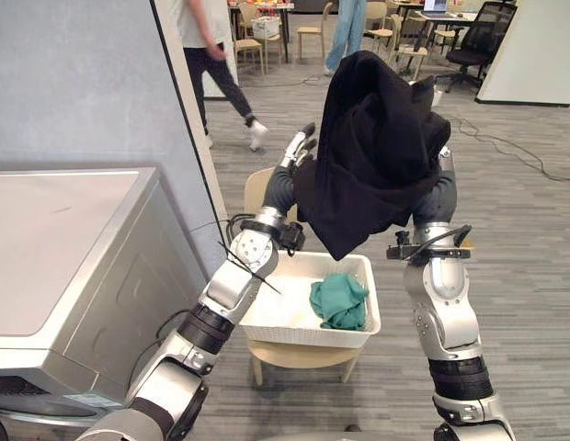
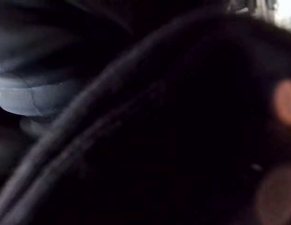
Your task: Pick up the laundry basket with both hands and put the clothes into the washing machine.
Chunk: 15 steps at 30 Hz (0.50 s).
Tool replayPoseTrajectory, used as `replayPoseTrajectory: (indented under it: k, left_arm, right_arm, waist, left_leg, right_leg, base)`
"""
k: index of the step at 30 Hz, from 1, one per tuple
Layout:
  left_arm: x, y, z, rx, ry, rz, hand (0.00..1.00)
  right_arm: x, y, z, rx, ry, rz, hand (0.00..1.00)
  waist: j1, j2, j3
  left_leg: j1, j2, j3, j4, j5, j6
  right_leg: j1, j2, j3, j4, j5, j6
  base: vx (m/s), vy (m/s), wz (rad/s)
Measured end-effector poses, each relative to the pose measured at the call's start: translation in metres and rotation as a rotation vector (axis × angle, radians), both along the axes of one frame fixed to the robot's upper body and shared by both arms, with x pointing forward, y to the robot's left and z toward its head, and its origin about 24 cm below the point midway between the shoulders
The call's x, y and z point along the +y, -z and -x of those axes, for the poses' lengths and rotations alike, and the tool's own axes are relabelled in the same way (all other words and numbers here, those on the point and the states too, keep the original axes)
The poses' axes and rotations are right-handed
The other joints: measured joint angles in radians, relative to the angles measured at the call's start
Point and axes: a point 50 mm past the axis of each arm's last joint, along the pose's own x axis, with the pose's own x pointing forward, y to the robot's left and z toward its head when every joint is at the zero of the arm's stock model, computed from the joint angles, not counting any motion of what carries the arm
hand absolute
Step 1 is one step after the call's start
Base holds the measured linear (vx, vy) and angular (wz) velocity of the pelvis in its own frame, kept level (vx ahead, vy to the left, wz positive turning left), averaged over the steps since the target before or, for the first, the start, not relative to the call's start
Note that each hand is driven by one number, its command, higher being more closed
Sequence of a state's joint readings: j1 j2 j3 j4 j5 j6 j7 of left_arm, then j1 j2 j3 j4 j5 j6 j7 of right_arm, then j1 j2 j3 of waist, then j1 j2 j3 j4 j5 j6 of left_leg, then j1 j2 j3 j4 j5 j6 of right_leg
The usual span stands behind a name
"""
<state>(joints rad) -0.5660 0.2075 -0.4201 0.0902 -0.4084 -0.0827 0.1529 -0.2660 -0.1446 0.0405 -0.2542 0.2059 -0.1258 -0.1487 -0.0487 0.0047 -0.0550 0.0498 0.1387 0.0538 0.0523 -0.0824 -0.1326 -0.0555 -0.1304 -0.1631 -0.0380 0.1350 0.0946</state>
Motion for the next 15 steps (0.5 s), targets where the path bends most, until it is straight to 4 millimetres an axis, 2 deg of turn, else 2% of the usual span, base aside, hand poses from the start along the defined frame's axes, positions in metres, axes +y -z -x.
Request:
replayPoseTrajectory:
  k: [5,8,13,15]
  left_arm:
    - [-0.005,0.001,0.002,0.006,0.026,-0.002,0.00]
    - [-0.015,0.001,0.005,0.008,0.069,-0.011,0.00]
    - [-0.031,-0.018,0.006,-0.047,0.138,-0.014,0.00]
    - [-0.037,-0.019,0.007,-0.054,0.164,-0.027,0.00]
  right_arm:
    - [0.001,0.012,0.004,0.044,-0.018,0.013,1.00]
    - [0.001,0.017,0.006,0.060,-0.019,0.013,1.00]
    - [0.006,0.018,0.008,0.063,-0.047,0.008,1.00]
    - [0.009,0.015,0.012,0.048,-0.069,-0.001,1.00]
  waist:
    - [-0.021,0.001,0.000]
    - [-0.022,0.001,0.000]
    - [-0.027,0.007,0.001]
    - [-0.027,0.010,0.002]
  left_leg:
    - [-0.001,-0.001,-0.023,-0.001,0.000,0.000]
    - [-0.003,-0.001,-0.023,-0.001,0.000,0.000]
    - [-0.003,-0.002,-0.024,-0.002,0.000,0.000]
    - [-0.003,-0.002,-0.025,-0.003,0.000,0.000]
  right_leg:
    - [0.018,-0.004,-0.022,-0.002,-0.004,0.005]
    - [0.018,-0.005,-0.024,-0.002,-0.004,0.006]
    - [0.018,-0.005,-0.025,-0.003,-0.006,0.007]
    - [0.018,-0.005,-0.026,-0.003,-0.006,0.008]
  base:
    - [-0.03,-0.007,0.12]
    - [-0.02,-0.004,0.04]
    - [0.00,0.000,0.00]
    - [0.00,0.000,0.00]
